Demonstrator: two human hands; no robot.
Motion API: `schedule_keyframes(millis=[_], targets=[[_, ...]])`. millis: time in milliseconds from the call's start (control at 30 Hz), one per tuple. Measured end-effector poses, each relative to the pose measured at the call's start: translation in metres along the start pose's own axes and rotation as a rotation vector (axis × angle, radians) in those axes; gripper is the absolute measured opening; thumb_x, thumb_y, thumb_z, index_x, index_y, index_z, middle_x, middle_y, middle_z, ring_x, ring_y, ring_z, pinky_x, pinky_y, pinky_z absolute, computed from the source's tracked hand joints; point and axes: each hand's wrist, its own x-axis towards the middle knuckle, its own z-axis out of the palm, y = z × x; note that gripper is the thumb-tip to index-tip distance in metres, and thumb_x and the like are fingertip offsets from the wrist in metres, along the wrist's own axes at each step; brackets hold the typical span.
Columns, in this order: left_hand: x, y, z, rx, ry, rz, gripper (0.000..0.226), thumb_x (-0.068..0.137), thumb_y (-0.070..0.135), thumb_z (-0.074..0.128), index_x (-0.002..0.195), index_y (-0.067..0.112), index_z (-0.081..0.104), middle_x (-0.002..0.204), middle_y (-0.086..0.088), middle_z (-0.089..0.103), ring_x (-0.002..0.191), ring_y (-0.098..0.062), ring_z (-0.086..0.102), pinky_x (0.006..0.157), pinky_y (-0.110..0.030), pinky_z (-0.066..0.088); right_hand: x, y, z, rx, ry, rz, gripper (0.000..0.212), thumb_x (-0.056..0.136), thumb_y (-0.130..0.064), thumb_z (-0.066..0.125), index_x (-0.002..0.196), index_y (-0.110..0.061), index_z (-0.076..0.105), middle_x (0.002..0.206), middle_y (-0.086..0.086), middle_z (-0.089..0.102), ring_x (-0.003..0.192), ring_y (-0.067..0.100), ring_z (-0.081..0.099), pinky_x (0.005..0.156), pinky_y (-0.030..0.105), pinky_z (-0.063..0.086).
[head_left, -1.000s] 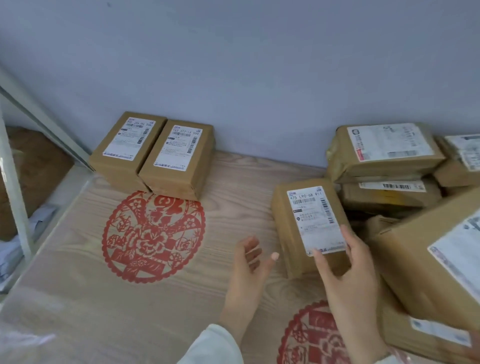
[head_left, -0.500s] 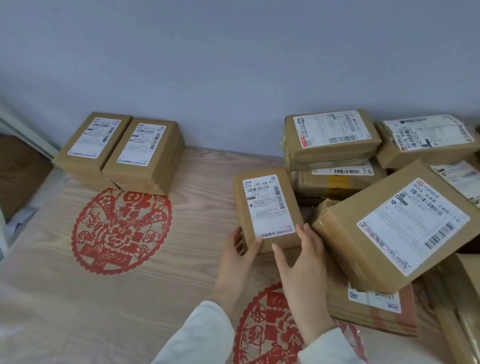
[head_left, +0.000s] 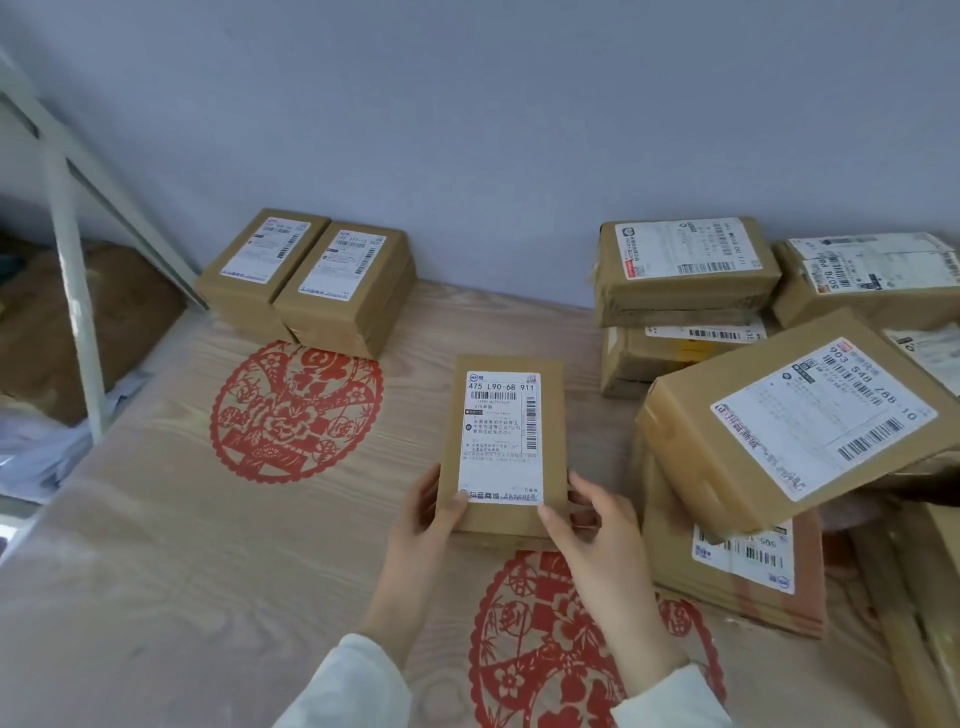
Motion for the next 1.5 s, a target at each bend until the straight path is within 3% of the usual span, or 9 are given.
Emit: schedule_keyframes(millis=[167,333,467,567,667,1100,1267,1433,1500], targets=[[-0.040,-0.009,-0.009,-0.042,0.005,0.089,0.038,0.088,0.015,0.061,0.125,0.023,0.055,0.117,0.008,0.067,0.103,0.002,0.062,0.076,-0.009,0.048,-0.035,0.014,-0.001,0.157,-0.071,-0.064,0.054,0.081,-0.036,0.070,0.127,-0.041,0.043,0.133,-0.009,0.047,0.119,0.005,0.050,0.105,0.033,0.043],[-0.073,-0.014,-0.011,-0.052,-0.064,0.134,0.049,0.079,0.029,0.067,0.126,0.024,0.054,0.117,0.010,0.067,0.104,0.002,0.062,0.077,-0.010,0.049,-0.072,0.018,-0.013,0.347,-0.077,-0.077,0.054,0.075,-0.033,0.072,0.117,-0.047,0.042,0.118,-0.026,0.053,0.105,-0.012,0.056,0.084,0.011,0.047],[-0.092,-0.025,-0.017,-0.053,-0.101,0.151,0.047,0.080,0.029,0.070,0.125,0.027,0.054,0.116,0.010,0.067,0.105,0.001,0.062,0.077,-0.011,0.049,-0.099,0.028,-0.010,0.388,-0.045,-0.061,0.061,0.076,-0.034,0.070,0.125,-0.044,0.035,0.113,-0.032,0.051,0.102,-0.012,0.056,0.088,0.014,0.047],[-0.105,-0.033,-0.023,-0.055,-0.111,0.178,0.045,0.080,0.029,0.073,0.120,0.031,0.053,0.114,0.014,0.067,0.105,0.003,0.061,0.077,-0.011,0.049,-0.115,0.038,-0.007,0.394,-0.039,-0.078,0.055,0.081,-0.025,0.070,0.121,-0.047,0.039,0.117,-0.023,0.058,0.101,-0.014,0.057,0.082,0.007,0.047],[-0.116,-0.042,-0.028,-0.072,-0.116,0.196,0.044,0.082,0.021,0.064,0.124,0.028,0.051,0.119,0.013,0.065,0.105,0.004,0.061,0.077,-0.011,0.049,-0.127,0.046,-0.004,0.378,-0.034,-0.098,0.057,0.081,-0.026,0.071,0.127,-0.044,0.043,0.124,-0.015,0.060,0.109,-0.005,0.058,0.096,0.019,0.047],[-0.111,-0.086,-0.012,-0.048,-0.149,0.445,0.041,0.091,0.008,0.056,0.129,0.022,0.046,0.117,0.015,0.060,0.098,0.014,0.059,0.075,-0.006,0.047,-0.121,0.101,0.001,0.402,0.076,-0.351,0.069,0.080,-0.016,0.072,0.127,-0.046,0.032,0.120,-0.024,0.048,0.100,-0.026,0.048,0.078,-0.002,0.041],[-0.117,-0.115,-0.014,-0.050,-0.188,0.539,0.046,0.089,0.013,0.059,0.132,0.022,0.044,0.121,0.015,0.059,0.103,0.012,0.058,0.078,-0.008,0.047,-0.126,0.127,0.004,0.341,0.080,-0.445,0.074,0.078,-0.017,0.074,0.139,-0.035,0.035,0.125,-0.018,0.048,0.115,-0.007,0.049,0.087,0.004,0.042],[-0.141,-0.145,-0.018,-0.003,-0.257,0.594,0.075,0.075,0.029,0.075,0.139,0.027,0.036,0.133,0.011,0.055,0.117,0.002,0.055,0.090,-0.019,0.050,-0.155,0.158,0.003,0.316,0.120,-0.504,0.077,0.077,-0.018,0.075,0.143,-0.029,0.038,0.131,-0.011,0.050,0.124,0.007,0.048,0.106,0.031,0.043],[-0.153,-0.154,-0.018,0.022,-0.275,0.594,0.089,0.071,0.032,0.079,0.146,0.024,0.031,0.135,0.010,0.054,0.119,-0.001,0.055,0.094,-0.024,0.051,-0.171,0.167,0.003,0.353,0.120,-0.510,0.075,0.079,-0.010,0.073,0.143,-0.026,0.037,0.136,-0.004,0.048,0.121,0.003,0.050,0.102,0.024,0.045]])
